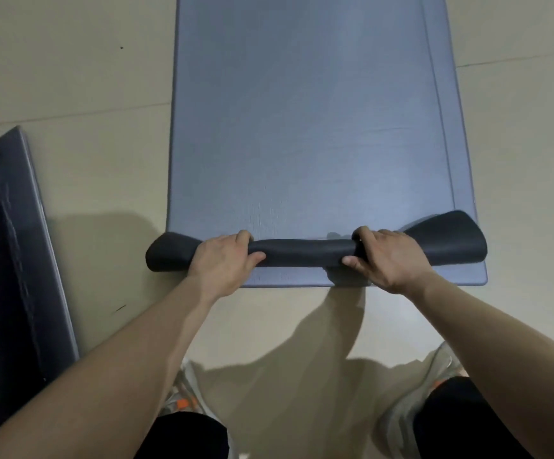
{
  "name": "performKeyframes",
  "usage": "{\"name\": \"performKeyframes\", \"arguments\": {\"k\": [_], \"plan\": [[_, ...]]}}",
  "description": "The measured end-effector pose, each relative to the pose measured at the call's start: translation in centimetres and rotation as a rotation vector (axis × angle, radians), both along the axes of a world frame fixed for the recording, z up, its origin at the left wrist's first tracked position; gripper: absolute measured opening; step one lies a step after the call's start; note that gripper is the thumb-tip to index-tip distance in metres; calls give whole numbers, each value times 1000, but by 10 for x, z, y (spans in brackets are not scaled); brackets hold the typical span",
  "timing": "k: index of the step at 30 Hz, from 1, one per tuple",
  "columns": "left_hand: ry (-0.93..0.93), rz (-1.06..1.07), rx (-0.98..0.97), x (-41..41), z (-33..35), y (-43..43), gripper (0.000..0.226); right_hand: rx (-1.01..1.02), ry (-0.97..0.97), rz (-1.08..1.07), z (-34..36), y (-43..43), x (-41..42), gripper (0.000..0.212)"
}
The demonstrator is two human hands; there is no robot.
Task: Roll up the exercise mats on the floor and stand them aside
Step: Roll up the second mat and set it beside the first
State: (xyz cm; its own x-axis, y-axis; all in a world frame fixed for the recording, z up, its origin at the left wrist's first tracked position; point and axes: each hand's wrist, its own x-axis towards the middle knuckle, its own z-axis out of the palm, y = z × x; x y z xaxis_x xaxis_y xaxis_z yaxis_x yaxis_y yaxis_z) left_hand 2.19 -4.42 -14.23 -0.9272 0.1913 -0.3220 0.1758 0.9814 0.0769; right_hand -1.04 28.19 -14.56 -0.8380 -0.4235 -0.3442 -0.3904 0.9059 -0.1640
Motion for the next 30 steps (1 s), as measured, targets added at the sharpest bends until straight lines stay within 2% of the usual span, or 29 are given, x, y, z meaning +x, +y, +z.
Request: {"name": "performKeyframes", "arguments": {"k": [3,4,7,8,9,11,12,14,15,16,18,19,20,22,24,28,30], "plan": [[-204,50,-54,-21,9,-1,48,109,-151,5,6,-8,-19,47],[-171,64,-83,-26,7,1,47,124,-198,-14,7,-12,-31,46],[213,91,-71,-19,-4,22,37,110,-269,-47,4,-15,-62,43],[275,77,3,-11,-10,29,42,121,-292,-60,1,-15,-69,43],[254,40,64,-2,-17,37,55,144,-301,-73,-3,-15,-74,44],[137,-48,29,5,-27,37,82,141,-171,-71,-6,-18,-76,47],[123,-90,2,-2,-34,30,85,92,-13,-65,-9,-19,-73,44],[122,-155,24,-28,-39,19,78,-24,326,-77,-10,-22,-54,36],[82,-171,50,-44,-36,15,75,-73,408,-60,-10,-24,-41,41],[5,-176,80,-61,-31,12,73,-82,403,-25,-12,-26,-28,56],[-103,-183,95,-78,-27,10,69,12,303,25,-21,-25,-13,98],[-91,-170,74,-78,-28,12,70,66,269,33,-25,-24,-17,111],[-36,-154,37,-73,-27,14,73,96,252,34,-29,-23,-26,116],[87,-98,-53,-60,-27,17,90,102,216,25,-30,-26,-50,111],[87,-88,-142,-59,-29,16,106,99,164,52,-26,-29,-74,108],[-26,-71,-5,-98,-14,7,92,80,-66,62,-10,-27,-111,109],[-119,-53,71,-110,1,5,83,70,-171,51,3,-29,-121,102]]}}
